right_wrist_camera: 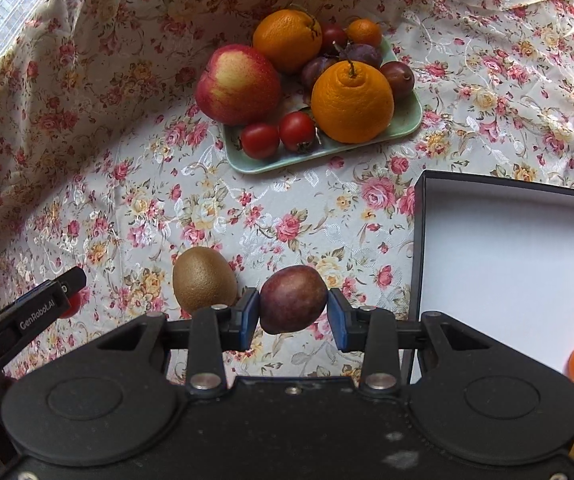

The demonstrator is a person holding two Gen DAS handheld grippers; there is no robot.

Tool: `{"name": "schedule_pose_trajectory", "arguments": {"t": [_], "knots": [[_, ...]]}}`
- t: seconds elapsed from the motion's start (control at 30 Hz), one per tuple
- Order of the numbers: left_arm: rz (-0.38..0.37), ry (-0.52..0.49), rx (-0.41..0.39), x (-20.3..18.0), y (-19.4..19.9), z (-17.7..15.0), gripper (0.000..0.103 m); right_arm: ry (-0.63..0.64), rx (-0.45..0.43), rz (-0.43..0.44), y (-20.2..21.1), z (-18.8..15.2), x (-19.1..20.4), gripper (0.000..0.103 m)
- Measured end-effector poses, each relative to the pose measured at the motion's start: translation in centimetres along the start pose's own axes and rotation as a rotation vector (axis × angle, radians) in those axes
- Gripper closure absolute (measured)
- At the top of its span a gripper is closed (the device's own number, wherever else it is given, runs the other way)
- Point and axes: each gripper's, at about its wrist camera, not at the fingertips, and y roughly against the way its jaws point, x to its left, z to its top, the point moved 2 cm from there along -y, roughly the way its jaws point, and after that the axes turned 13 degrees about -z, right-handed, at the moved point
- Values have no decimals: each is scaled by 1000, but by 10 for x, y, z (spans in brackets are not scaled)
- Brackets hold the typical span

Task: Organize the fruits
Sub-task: 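Carry the tomato in the left tool while the right tool carries the plum over the box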

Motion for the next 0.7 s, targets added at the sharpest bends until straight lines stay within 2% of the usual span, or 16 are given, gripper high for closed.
{"name": "schedule_pose_trajectory", "arguments": {"t": [0.27,0.47,0.7], "knots": [[-97,-89,-10,-77,15,-13,58,-175,-58,-17,22,10,-76,64],[-162,-190,0,-141,19,-33,58,-300,-101,-127,26,7,-141,64],[-209,-279,37,-199,8,-60,58,-378,-97,-182,21,-4,-194,64]]}}
